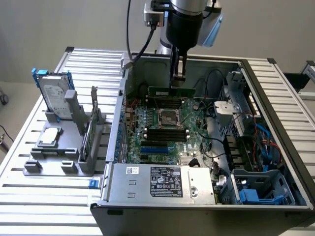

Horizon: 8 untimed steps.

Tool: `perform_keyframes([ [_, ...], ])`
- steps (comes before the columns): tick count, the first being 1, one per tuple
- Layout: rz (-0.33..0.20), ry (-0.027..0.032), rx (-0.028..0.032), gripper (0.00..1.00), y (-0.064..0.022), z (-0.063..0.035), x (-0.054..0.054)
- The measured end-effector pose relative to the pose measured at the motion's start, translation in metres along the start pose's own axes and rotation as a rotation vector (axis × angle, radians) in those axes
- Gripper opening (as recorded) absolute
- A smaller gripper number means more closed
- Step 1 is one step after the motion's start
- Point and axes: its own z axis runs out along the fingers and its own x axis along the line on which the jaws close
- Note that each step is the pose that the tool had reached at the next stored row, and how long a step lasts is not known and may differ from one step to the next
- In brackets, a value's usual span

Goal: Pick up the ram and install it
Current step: 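Pick up the ram and move it above insertion slot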

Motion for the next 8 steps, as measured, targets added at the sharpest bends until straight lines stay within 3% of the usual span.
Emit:
perform_keyframes([
  [8, 0.028, -0.0019, 0.015, 0.14, 0.0054, 0.0115, -0.0004],
])
